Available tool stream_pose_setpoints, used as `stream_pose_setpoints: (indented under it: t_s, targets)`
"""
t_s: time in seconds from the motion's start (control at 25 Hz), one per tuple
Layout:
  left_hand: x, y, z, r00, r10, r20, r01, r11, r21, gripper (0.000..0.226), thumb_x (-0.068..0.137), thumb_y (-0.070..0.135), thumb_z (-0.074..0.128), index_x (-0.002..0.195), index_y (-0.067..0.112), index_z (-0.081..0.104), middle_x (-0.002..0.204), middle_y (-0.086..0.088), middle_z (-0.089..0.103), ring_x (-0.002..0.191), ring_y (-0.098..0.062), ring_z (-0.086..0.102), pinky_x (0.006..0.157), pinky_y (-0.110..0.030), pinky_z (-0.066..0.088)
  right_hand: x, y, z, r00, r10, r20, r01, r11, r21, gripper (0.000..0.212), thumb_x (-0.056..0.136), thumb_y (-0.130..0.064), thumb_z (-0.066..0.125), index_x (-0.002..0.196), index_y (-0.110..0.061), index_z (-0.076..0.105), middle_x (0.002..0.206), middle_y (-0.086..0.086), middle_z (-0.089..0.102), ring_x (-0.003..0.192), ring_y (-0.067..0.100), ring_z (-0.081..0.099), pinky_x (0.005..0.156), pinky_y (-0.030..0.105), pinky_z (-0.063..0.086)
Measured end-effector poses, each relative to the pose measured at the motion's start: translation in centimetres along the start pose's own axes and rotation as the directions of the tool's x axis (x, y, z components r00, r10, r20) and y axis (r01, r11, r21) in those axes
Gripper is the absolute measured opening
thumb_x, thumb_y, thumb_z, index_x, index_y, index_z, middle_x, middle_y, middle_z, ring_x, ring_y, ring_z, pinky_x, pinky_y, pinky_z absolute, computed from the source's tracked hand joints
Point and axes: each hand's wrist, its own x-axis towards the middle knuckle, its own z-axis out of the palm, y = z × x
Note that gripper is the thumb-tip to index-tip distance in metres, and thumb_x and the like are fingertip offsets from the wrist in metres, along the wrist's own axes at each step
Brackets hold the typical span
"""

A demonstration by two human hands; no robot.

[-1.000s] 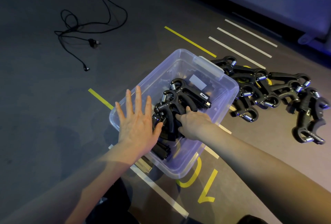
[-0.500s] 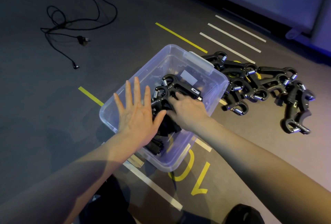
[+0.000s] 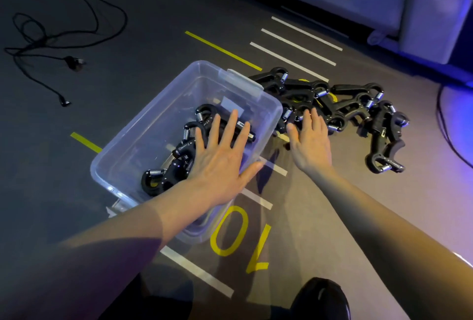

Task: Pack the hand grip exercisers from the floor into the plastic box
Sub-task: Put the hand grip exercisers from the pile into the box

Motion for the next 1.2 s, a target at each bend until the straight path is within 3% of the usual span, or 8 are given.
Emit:
stream_pose_setpoints:
  t_s: [0.2,0.52,0.64,0.72,0.96,1.08,1.2]
  targets:
    - [1.2,0.9,0.5,0.997,0.035,0.062,-0.041,0.995,0.091,0.077,0.091,0.061,0.021,0.145,0.022,-0.019,0.154,-0.005,-0.025,0.142,-0.033,-0.018,0.112,-0.054,-0.005,1.2,4.6,0.9,0.979,0.091,0.184,-0.092,0.996,-0.003,0.063,0.099,-0.047,0.029,0.152,-0.015,0.011,0.16,0.004,0.006,0.147,0.025,0.006,0.117,0.04,0.013]
    - [3.4,1.1,0.8,0.992,0.097,0.078,-0.104,0.991,0.086,0.074,0.091,0.061,0.017,0.144,0.027,-0.021,0.155,0.005,-0.02,0.142,-0.028,-0.019,0.112,-0.052,-0.006,5.7,5.3,3.6,0.905,-0.007,0.426,0.067,0.99,-0.125,0.062,0.098,-0.048,0.03,0.151,-0.032,0.001,0.16,0.006,0.001,0.147,0.028,0.006,0.116,0.046,0.019]
    - [3.5,1.2,0.9,0.991,0.116,0.067,-0.122,0.988,0.091,0.074,0.091,0.06,0.017,0.144,0.025,-0.021,0.155,0.008,-0.02,0.142,-0.027,-0.019,0.113,-0.051,-0.007,7.6,4.2,4.8,0.896,-0.007,0.445,0.065,0.991,-0.115,0.059,0.098,-0.051,0.028,0.149,-0.039,0.002,0.16,0.007,0.004,0.147,0.03,0.006,0.115,0.048,0.022]
    - [3.4,1.2,0.8,0.99,0.124,0.065,-0.13,0.987,0.094,0.075,0.091,0.06,0.017,0.144,0.024,-0.022,0.154,0.008,-0.021,0.142,-0.026,-0.02,0.113,-0.051,-0.008,8.4,3.6,5.4,0.895,0.017,0.446,0.032,0.994,-0.101,0.059,0.096,-0.053,0.03,0.148,-0.043,0.004,0.16,0.005,-0.005,0.146,0.034,0.006,0.113,0.051,0.025]
    - [3.4,1.0,0.7,0.988,0.124,0.093,-0.13,0.989,0.065,0.075,0.091,0.061,0.018,0.144,0.024,-0.022,0.155,0.006,-0.019,0.141,-0.027,-0.023,0.112,-0.049,-0.011,9.7,1.5,5.4,0.894,0.184,0.41,-0.155,0.983,-0.102,0.061,0.097,-0.044,0.041,0.149,-0.038,0.01,0.158,0.009,-0.016,0.14,0.04,0.022,0.108,0.048,0.031]
    - [3.2,0.8,0.6,0.988,0.118,0.104,-0.124,0.991,0.055,0.075,0.091,0.061,0.018,0.143,0.025,-0.022,0.155,0.005,-0.019,0.14,-0.026,-0.024,0.112,-0.049,-0.011,9.2,0.8,4.7,0.904,0.199,0.378,-0.153,0.977,-0.148,0.057,0.096,-0.04,0.045,0.147,-0.027,0.022,0.158,0.013,-0.002,0.137,0.039,0.027,0.1,0.047,0.036]
    - [2.9,0.6,0.6,0.988,0.11,0.11,-0.118,0.991,0.066,0.075,0.091,0.061,0.017,0.142,0.026,-0.023,0.155,0.005,-0.02,0.14,-0.026,-0.025,0.112,-0.048,-0.011,8.1,0.4,4.1,0.943,0.182,0.278,-0.127,0.971,-0.203,0.04,0.097,-0.03,0.045,0.132,-0.011,0.037,0.145,0.021,0.021,0.115,0.044,0.048,0.077,0.041,0.039]
